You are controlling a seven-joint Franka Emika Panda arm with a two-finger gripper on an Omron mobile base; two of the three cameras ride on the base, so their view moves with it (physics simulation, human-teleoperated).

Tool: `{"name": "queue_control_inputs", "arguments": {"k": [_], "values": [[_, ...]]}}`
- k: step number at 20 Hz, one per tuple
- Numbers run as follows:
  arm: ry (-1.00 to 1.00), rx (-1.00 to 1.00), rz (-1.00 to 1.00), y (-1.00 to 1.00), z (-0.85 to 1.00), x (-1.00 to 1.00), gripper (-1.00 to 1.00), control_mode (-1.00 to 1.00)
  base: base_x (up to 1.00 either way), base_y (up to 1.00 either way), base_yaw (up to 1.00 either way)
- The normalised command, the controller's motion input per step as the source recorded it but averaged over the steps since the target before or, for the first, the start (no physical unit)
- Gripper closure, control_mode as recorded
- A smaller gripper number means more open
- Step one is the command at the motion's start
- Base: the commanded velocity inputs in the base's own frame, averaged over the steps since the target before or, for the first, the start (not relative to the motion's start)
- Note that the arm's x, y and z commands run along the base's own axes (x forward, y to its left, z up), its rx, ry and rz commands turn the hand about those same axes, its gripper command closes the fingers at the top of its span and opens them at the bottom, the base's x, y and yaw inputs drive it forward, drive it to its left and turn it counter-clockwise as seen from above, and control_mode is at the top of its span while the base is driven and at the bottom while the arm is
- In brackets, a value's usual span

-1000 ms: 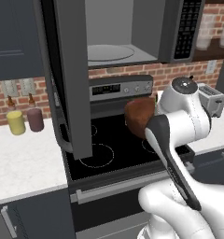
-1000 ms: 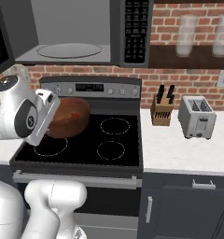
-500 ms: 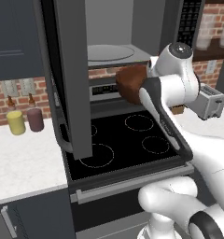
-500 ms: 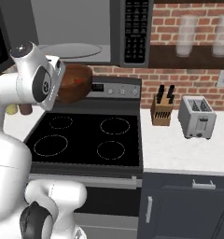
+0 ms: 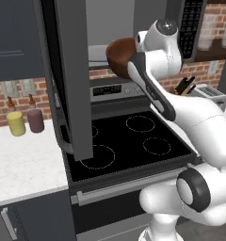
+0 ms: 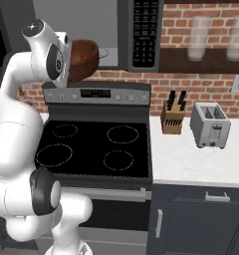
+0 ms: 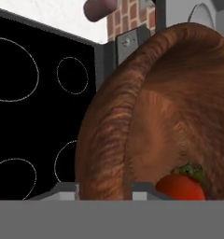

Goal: Pick the tomato from the sink and place it in the bowl. Then pick the bowl and place it in the microwave. Then close the microwave door and press the start button.

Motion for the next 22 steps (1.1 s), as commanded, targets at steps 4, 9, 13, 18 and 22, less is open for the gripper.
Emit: {"name": "queue_control_inputs", "arguments": {"k": [4, 9, 13, 18, 22], "values": [[-0.09, -0.05, 0.02, 0.03, 0.38, 1.0, 1.0, -1.0, 0.0, 0.0, 0.0], [-0.03, -0.04, 0.0, 0.03, 0.22, 0.99, 1.0, -1.0, 0.0, 0.0, 0.0], [-0.03, -0.07, 0.0, 0.16, 0.1, 0.91, 1.0, -1.0, 0.0, 0.0, 0.0], [-0.16, -0.16, 0.02, 0.48, 0.0, 0.33, 1.0, -1.0, 0.0, 0.0, 0.0], [-0.16, -0.13, 0.02, 0.34, -0.12, 0.13, 1.0, -1.0, 0.0, 0.0, 0.0]]}}
